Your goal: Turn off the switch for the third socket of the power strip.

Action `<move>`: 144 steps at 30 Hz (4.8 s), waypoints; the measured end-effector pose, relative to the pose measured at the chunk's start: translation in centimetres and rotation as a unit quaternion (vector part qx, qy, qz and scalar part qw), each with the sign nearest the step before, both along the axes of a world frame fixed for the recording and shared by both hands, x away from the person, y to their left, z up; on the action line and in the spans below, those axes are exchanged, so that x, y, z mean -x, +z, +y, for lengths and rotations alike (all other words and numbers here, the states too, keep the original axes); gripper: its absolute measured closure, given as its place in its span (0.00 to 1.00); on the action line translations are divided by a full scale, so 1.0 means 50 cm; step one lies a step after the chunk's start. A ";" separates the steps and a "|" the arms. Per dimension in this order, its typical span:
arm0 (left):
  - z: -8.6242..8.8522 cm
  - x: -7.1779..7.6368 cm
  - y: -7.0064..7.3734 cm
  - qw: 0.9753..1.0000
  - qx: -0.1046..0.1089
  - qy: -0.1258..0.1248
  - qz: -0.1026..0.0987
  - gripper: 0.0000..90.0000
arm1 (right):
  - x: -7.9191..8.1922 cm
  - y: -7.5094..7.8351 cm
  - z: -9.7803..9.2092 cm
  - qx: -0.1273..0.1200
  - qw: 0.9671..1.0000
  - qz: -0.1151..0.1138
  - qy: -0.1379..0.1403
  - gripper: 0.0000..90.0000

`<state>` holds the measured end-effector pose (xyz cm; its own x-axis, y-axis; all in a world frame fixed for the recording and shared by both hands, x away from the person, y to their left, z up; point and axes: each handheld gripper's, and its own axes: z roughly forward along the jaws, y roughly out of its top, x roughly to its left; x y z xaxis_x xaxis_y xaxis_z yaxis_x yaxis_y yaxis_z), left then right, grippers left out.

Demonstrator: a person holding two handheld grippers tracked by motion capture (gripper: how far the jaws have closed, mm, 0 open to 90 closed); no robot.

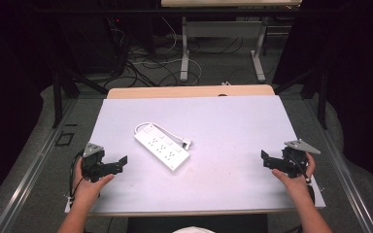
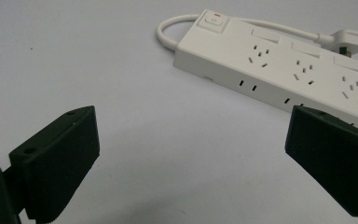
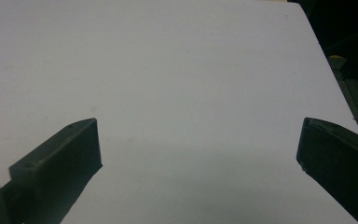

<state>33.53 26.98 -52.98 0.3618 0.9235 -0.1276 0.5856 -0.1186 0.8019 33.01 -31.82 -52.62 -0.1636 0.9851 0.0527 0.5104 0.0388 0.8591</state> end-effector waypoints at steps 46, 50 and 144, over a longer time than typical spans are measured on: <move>-0.128 0.026 -0.008 0.993 -0.039 -0.110 0.015 0.06 | -0.005 -0.021 0.022 -0.001 0.999 0.011 0.036 0.00; -0.133 0.028 -0.008 0.992 -0.036 -0.117 0.014 0.07 | -0.004 -0.021 0.023 0.002 0.999 0.012 0.036 0.00; -0.294 -0.062 0.106 0.985 0.001 -0.168 0.033 0.61 | -0.005 -0.026 0.021 0.004 0.999 0.013 0.035 0.00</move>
<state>36.61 12.29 -47.70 0.6376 0.7530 -0.1625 0.5646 -0.3133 0.7636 33.25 -30.75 -53.93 -0.2316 0.9715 0.0499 0.5281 0.0824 0.8452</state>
